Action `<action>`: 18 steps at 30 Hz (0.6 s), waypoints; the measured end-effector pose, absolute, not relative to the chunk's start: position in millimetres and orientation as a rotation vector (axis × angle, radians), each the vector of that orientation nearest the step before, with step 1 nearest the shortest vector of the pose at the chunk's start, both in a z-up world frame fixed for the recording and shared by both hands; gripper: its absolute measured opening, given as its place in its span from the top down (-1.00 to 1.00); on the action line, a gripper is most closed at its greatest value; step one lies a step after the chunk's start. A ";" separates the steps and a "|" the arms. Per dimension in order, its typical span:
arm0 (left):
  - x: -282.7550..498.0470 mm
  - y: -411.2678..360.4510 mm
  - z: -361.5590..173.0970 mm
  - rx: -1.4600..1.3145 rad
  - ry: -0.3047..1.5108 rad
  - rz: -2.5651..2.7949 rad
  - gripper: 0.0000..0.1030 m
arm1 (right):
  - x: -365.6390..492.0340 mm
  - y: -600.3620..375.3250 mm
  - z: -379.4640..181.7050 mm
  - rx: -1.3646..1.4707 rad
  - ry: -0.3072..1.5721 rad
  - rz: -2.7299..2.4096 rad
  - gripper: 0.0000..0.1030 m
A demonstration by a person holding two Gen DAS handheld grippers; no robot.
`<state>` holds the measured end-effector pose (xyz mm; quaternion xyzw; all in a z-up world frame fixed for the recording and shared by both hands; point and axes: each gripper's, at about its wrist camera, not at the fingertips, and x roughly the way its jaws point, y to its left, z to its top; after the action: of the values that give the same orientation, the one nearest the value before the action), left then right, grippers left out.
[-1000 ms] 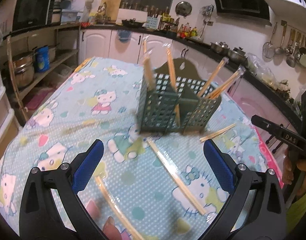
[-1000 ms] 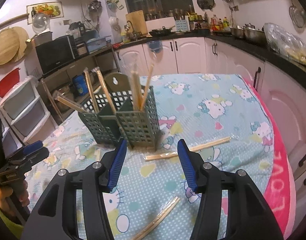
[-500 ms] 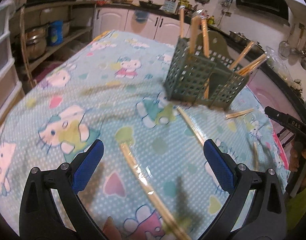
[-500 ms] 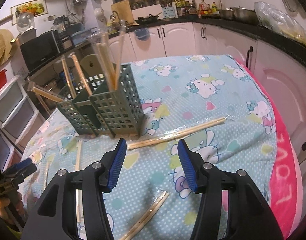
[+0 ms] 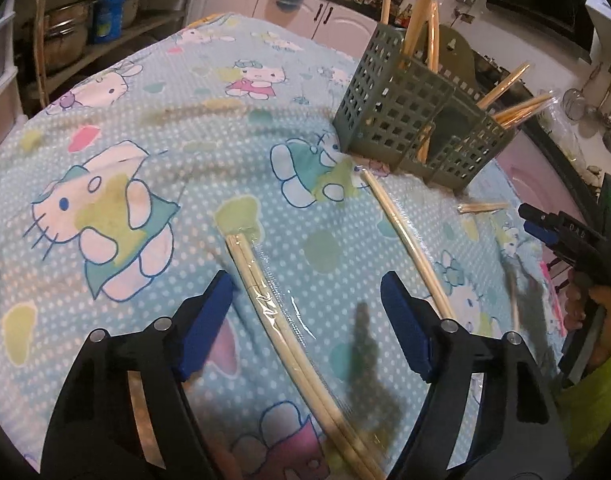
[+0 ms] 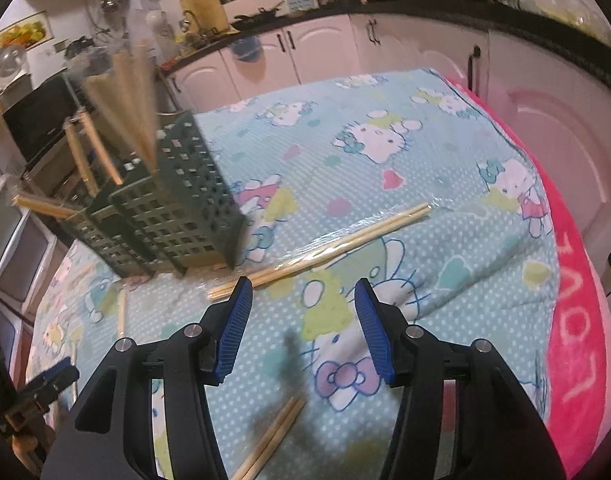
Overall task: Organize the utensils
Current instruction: 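Close the right tool on a wrapped chopstick while the left tool grasps another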
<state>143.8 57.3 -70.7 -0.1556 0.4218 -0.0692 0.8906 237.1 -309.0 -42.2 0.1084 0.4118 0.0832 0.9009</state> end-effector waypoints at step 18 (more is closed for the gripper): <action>171.1 65.6 -71.3 -0.317 0.870 -0.031 0.70 | 313.6 -341.4 -78.8 0.489 0.950 -0.032 0.13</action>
<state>171.1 65.6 -71.3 -0.1531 0.4198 -0.0150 0.8945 313.6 -341.4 -78.8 0.2331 0.4526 -0.0154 0.8606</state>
